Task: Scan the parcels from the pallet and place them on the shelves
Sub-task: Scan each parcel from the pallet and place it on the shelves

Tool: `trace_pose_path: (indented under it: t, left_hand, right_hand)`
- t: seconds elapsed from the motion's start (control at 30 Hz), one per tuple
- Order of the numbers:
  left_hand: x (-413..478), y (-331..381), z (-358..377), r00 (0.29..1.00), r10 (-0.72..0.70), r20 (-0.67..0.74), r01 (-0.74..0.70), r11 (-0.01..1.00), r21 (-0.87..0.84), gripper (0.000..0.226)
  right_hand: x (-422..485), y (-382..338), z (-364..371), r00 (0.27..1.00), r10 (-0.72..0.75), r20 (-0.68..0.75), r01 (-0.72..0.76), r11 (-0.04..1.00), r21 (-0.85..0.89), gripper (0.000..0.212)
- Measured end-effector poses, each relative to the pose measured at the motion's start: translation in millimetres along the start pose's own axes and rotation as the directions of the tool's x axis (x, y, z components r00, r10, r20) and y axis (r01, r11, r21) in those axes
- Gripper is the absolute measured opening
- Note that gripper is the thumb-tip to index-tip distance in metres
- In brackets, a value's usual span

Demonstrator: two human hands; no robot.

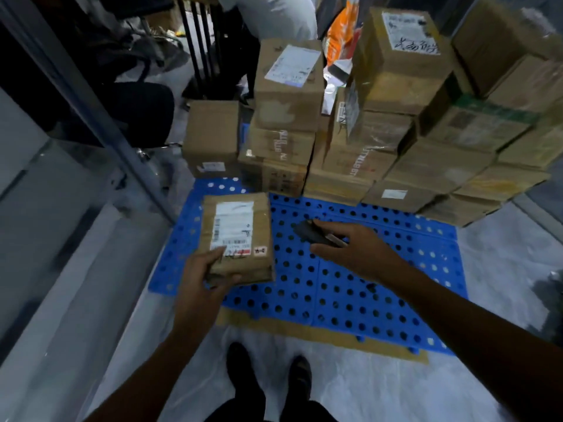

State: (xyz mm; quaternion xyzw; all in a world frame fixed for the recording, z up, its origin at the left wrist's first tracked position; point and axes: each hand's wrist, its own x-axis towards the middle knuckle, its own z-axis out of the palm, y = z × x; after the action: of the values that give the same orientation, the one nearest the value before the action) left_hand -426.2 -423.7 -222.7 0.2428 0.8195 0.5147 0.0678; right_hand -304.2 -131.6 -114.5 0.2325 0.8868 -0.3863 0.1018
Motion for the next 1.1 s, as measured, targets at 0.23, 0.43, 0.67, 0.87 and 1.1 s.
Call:
trace_pose_path:
  t: [0.23,0.43,0.67,0.87,1.1]
  left_hand:
    - [-12.2,-39.6,43.2,0.99,-0.089,0.109,0.066,0.978,0.196,0.068]
    - [-18.9,-54.7,49.7,0.987,-0.152,0.054,0.146,0.983,0.11,0.09]
    - [-15.3,-62.9,47.6,0.989,-0.108,0.105,0.109,0.994,-0.005,0.073]
    - [-18.7,-60.1,47.0,0.98,-0.172,0.096,0.173,0.985,-0.01,0.069]
    - [-69.0,-27.2,25.3,0.958,-0.264,-0.113,0.255,0.963,-0.085,0.074]
  right_hand:
    - [14.6,-27.1,20.0,0.983,-0.044,0.178,0.135,0.831,-0.54,0.067]
    - [14.9,-44.4,6.4,0.956,0.035,0.291,0.212,0.606,-0.767,0.07]
    - [7.5,-62.5,8.2,0.951,0.003,0.309,0.263,0.515,-0.816,0.063]
    - [11.7,-52.0,14.1,0.962,-0.027,0.271,0.23,0.614,-0.755,0.067]
    - [18.0,-24.1,34.0,0.988,-0.092,0.126,0.12,0.963,-0.239,0.07]
